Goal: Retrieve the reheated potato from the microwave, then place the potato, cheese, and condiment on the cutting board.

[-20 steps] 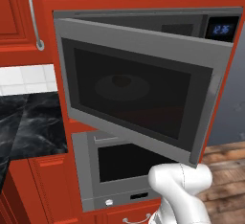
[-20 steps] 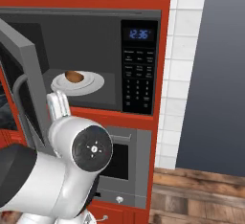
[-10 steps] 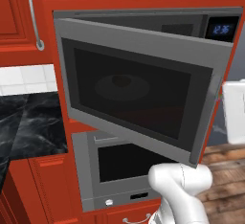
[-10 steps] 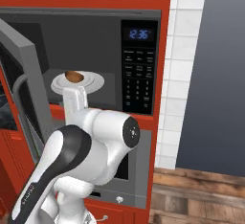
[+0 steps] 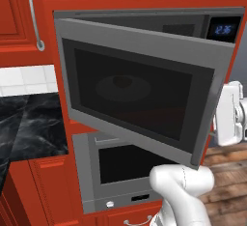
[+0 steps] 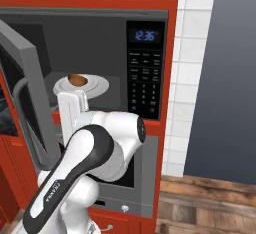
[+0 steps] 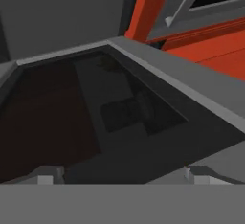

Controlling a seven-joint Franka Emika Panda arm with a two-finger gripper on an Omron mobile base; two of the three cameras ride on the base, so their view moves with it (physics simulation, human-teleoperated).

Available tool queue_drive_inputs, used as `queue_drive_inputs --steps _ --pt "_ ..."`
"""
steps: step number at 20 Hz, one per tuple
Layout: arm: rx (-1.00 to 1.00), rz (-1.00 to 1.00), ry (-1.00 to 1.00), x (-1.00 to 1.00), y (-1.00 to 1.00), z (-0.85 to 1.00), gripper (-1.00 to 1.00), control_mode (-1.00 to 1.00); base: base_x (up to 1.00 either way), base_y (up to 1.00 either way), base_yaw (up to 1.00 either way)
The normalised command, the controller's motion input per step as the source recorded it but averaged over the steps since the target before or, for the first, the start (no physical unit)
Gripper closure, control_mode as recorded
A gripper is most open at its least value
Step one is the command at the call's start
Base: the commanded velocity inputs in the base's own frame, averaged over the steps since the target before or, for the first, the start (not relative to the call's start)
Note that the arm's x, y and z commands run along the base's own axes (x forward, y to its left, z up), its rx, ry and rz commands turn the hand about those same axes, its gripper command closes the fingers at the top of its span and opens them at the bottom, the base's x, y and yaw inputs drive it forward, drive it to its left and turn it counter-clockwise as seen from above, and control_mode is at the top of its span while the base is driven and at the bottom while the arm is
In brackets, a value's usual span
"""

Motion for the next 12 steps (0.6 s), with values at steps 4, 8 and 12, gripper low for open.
queue_drive_inputs --steps 4,8,12 --pt "0.00 0.24 0.00 -0.37 0.31 0.00 -1.00 -1.00 0.00 0.00 0.00" --pt "0.00 0.18 0.00 -0.49 0.40 0.00 -1.00 -1.00 0.00 0.00 0.00" --pt "0.00 0.11 -0.01 -0.38 0.61 -0.02 -1.00 -1.00 0.00 0.00 0.00"
